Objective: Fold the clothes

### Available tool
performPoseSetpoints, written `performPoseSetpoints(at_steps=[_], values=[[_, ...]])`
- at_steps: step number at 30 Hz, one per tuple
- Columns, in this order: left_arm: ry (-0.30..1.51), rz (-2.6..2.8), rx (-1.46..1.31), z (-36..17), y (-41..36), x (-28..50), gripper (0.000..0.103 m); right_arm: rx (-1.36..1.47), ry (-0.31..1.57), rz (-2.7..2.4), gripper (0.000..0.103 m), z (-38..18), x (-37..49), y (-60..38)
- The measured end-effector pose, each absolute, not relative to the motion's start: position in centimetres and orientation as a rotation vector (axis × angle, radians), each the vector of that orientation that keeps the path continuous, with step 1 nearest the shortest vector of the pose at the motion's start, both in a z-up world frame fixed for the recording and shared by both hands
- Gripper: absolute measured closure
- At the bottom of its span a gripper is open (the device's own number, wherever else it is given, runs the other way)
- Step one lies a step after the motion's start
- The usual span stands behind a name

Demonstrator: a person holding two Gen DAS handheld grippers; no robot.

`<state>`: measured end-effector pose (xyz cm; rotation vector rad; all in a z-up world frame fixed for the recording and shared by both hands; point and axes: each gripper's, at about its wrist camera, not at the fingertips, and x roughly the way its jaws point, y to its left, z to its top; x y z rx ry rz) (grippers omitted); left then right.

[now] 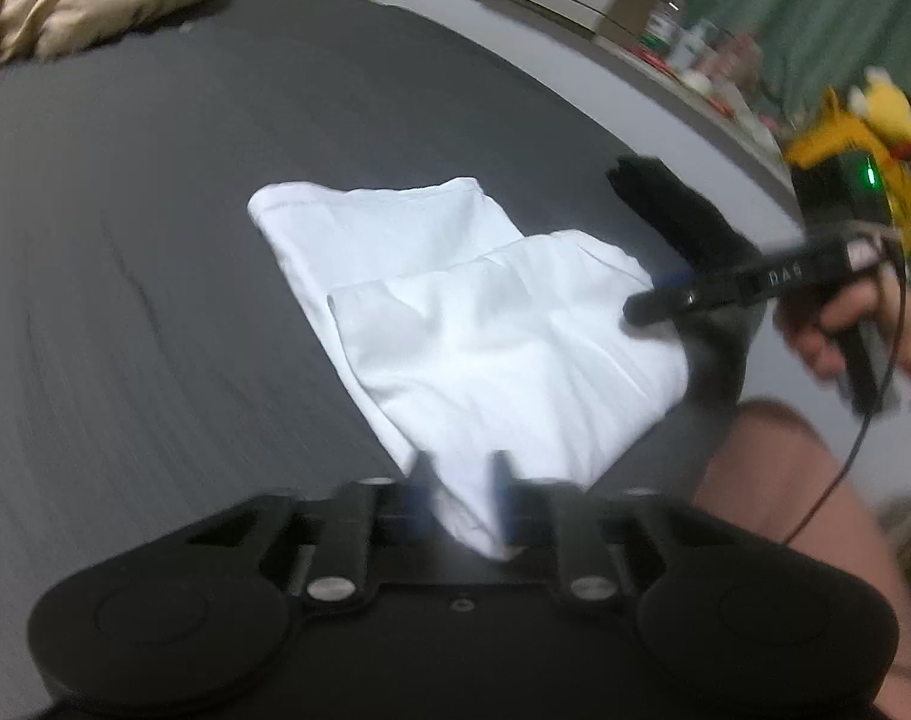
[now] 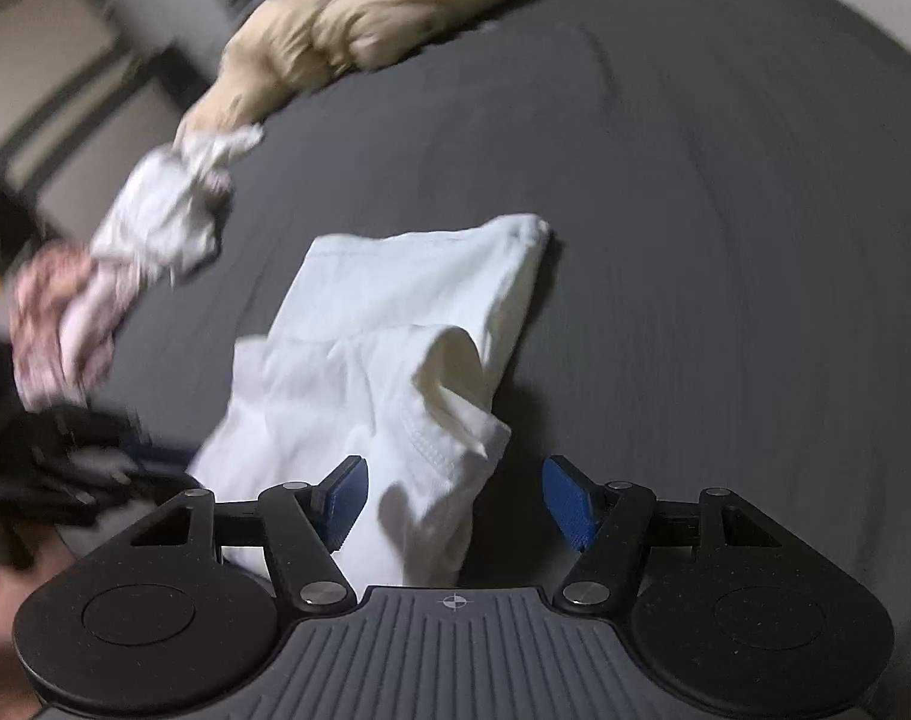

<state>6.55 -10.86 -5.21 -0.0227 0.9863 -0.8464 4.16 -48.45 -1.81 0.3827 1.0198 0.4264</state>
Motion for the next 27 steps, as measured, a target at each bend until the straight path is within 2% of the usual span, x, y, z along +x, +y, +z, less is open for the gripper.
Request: performPoseSetpoints(at_steps=[1,2,3,5,10,15,19,20,22,23,25,27], values=[[0.989,-0.834,-0.046,-5.4,-10.9,6.6,0.094,0.419,1.012,0.423,0.048,-2.0,4.1,-48.6],[0.988,-0.826,-0.058,-5.3,-10.8,6.6,0.095,0.444,1.008,0.424,0.066,-2.2,4.1,-48.6],[0.988,-0.818,-0.068,-5.3,-10.7,6.5,0.096,0.469,1.003,0.418,0.078,-2.4,4.0,-48.7],[0.982,-0.802,-0.070,-5.2,-10.6,6.3,0.098,0.525,0.987,0.411,0.089,-2.6,3.9,-48.8],[0.967,-0.769,-0.060,-5.0,-10.2,5.4,0.098,0.572,0.940,0.421,0.090,-2.5,3.5,-48.2],[0.981,-0.753,-0.081,-5.7,-9.9,5.2,0.098,0.491,0.995,0.352,0.088,-3.9,3.6,-47.8],[0.981,-0.738,-0.090,-5.9,-9.6,5.0,0.095,0.413,0.942,0.363,0.088,-2.8,2.9,-47.5],[0.969,-0.727,-0.083,-5.5,-9.5,4.9,0.095,0.398,0.928,0.361,0.087,-2.4,2.7,-47.5],[0.934,-0.711,-0.067,-4.6,-9.0,4.7,0.094,0.350,0.895,0.349,0.078,-1.3,2.0,-47.4],[0.904,-0.706,-0.056,-3.9,-8.8,4.7,0.093,0.311,0.868,0.335,0.075,-0.6,1.7,-47.1],[0.841,-0.706,-0.035,-2.8,-8.8,4.7,0.083,0.241,0.767,0.331,0.075,1.0,0.7,-46.4],[0.797,-0.724,-0.031,-2.0,-9.5,5.1,0.078,0.230,0.715,0.376,0.075,1.9,0.6,-45.5]])
